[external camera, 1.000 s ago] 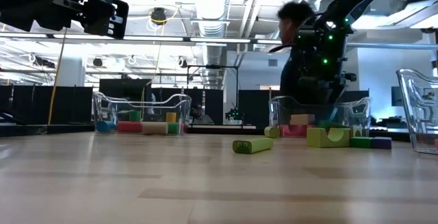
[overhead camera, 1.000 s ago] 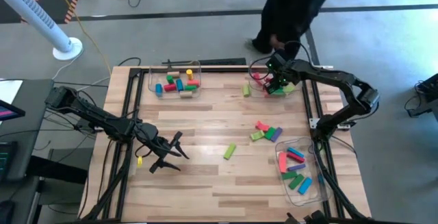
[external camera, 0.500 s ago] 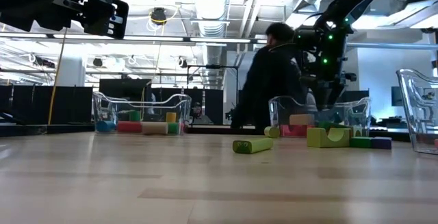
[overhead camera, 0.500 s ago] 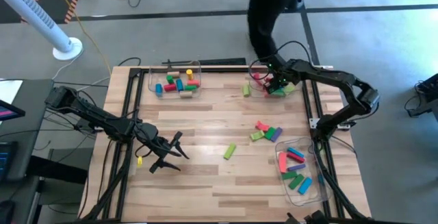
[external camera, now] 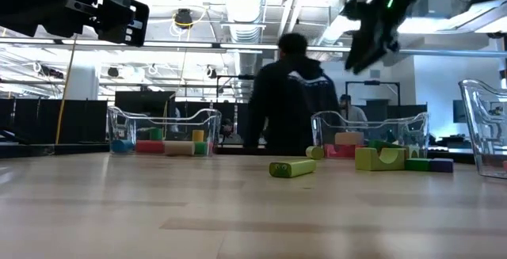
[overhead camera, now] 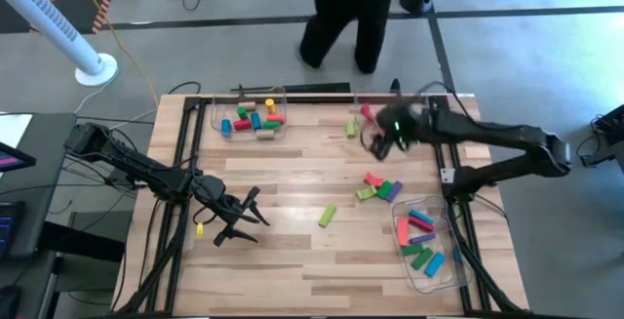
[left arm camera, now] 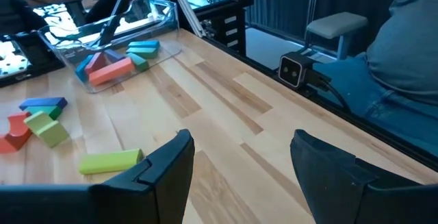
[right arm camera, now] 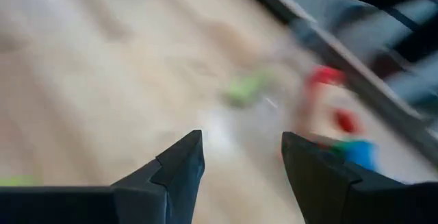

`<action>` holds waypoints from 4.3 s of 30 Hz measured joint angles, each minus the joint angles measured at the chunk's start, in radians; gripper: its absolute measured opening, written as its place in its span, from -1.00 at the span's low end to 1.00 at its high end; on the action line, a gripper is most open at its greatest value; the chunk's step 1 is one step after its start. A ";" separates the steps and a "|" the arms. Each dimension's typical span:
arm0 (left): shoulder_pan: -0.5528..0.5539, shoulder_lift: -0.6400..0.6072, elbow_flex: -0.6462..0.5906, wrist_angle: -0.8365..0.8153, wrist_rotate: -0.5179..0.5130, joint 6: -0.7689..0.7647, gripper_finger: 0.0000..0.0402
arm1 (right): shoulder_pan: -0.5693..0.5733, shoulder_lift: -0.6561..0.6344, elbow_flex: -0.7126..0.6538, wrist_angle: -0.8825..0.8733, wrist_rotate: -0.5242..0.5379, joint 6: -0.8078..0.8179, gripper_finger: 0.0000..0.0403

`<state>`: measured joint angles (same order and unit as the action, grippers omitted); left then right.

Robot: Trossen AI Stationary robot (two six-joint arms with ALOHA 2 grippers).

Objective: Sort blocks by size
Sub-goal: Put the light green rectangular block into the bottom transparent bin

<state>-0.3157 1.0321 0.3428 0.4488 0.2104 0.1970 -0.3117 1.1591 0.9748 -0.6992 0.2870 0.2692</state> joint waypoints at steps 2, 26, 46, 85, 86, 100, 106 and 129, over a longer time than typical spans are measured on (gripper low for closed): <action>0.000 0.000 0.000 0.000 -0.007 0.000 0.15 | 0.131 -0.032 0.000 0.007 0.020 0.044 0.13; 0.000 0.000 0.000 -0.026 -0.058 0.018 0.15 | 0.765 0.315 0.000 0.354 0.212 0.097 0.12; 0.000 0.000 0.000 -0.041 -0.060 0.011 0.15 | 0.770 0.367 0.000 0.457 0.204 -0.020 0.12; 0.002 0.000 0.000 -0.042 -0.062 0.018 0.15 | 0.439 0.714 0.121 0.446 -0.394 -0.433 0.00; 0.002 0.000 0.000 -0.042 -0.062 0.018 0.15 | 0.439 0.715 0.120 0.435 -0.393 -0.433 0.00; 0.002 0.000 0.000 -0.041 -0.066 0.019 0.15 | 0.458 0.715 0.118 0.408 -0.392 -0.345 0.00; 0.002 0.000 0.000 -0.041 -0.066 0.018 0.15 | 0.470 0.715 0.118 0.408 -0.390 -0.303 0.00; 0.002 0.000 0.000 -0.040 -0.066 0.019 0.15 | 0.589 0.715 0.117 0.398 -0.143 -0.195 -0.33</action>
<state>-0.3141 1.0325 0.3424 0.4088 0.1440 0.2157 0.2769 1.8736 1.0920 -0.3017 0.1443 0.0739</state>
